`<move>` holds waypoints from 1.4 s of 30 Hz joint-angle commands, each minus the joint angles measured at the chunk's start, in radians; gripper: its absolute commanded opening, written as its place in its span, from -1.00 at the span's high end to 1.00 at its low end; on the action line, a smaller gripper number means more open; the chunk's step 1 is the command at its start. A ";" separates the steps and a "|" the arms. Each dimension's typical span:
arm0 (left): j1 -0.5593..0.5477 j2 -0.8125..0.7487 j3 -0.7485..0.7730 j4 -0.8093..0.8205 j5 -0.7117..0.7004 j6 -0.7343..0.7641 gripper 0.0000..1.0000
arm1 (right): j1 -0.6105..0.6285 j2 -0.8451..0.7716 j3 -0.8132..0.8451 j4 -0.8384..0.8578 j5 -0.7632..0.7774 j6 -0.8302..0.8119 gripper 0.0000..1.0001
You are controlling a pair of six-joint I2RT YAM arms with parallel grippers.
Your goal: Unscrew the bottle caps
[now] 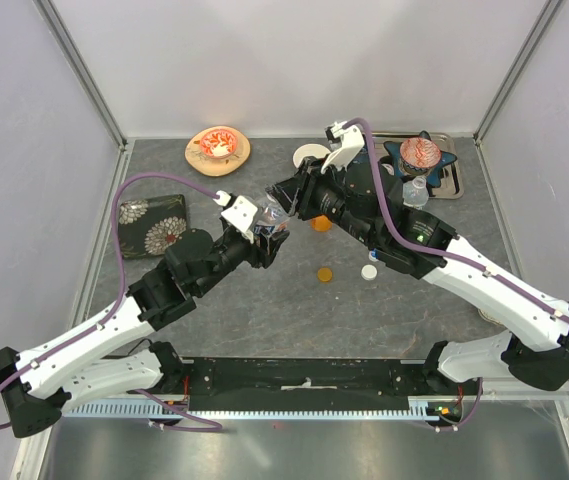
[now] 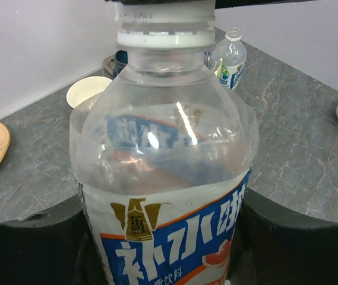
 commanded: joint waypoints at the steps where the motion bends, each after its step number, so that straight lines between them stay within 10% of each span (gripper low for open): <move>1: -0.005 -0.010 0.010 0.056 -0.001 0.027 -0.07 | 0.002 -0.010 -0.009 0.010 -0.013 -0.010 0.38; 6: -0.004 -0.043 0.007 0.056 0.086 0.029 -0.06 | 0.002 -0.007 0.006 0.001 -0.157 -0.091 1.00; 26: 0.136 -0.078 0.191 -0.025 1.312 -0.256 -0.06 | -0.040 -0.236 -0.015 -0.044 -1.073 -0.415 1.00; 42: 0.208 0.011 0.143 0.113 1.499 -0.368 -0.03 | -0.040 -0.320 -0.019 0.069 -1.258 -0.352 1.00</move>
